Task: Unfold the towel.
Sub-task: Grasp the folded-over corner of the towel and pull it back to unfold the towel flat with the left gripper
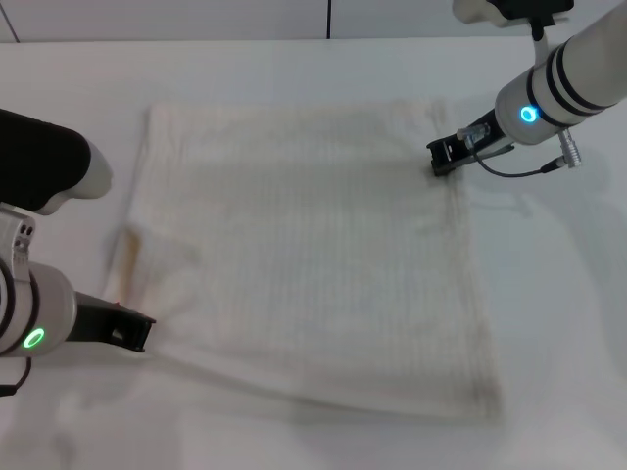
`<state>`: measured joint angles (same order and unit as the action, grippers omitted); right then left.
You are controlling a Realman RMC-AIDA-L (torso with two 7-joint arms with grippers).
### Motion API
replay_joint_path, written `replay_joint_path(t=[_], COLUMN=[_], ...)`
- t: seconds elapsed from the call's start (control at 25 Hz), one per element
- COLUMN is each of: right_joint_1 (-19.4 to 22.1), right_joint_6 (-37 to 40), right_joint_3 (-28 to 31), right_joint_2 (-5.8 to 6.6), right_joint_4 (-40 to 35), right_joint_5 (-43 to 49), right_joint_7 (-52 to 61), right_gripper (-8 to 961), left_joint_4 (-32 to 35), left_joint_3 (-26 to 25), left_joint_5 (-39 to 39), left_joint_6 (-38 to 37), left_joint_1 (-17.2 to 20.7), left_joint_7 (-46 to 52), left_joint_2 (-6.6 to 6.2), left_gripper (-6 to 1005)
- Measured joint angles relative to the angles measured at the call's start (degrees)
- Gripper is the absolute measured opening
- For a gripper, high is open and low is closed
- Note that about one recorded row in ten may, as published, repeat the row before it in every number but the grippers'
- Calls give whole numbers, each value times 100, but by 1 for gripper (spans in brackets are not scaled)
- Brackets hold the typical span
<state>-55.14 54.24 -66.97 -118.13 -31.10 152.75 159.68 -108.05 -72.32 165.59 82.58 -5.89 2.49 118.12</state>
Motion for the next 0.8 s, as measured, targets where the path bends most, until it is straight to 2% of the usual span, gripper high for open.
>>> replay_joint_path(t=[0.44,0.72,0.8], right_joint_1=[4,12,13], right_joint_6=[39,46,55], right_joint_3=[0,0,0], right_joint_2=[0,0,0], right_joint_4=[12,17,9], right_joint_5=[0,0,0], right_joint_7=[-17,-17,-17], right_gripper=[-2,-2,-2], left_joint_4=[117,77,-32], left_joint_3=[187,177,274], left_joint_5=[13,17,20], left_joint_6=[-168,-84,-342], left_joint_1=[26,27,-73], left_joint_7=[-38,-43,-51], left_joint_2=[-12,-19,-18], left_gripper=[92,263,328])
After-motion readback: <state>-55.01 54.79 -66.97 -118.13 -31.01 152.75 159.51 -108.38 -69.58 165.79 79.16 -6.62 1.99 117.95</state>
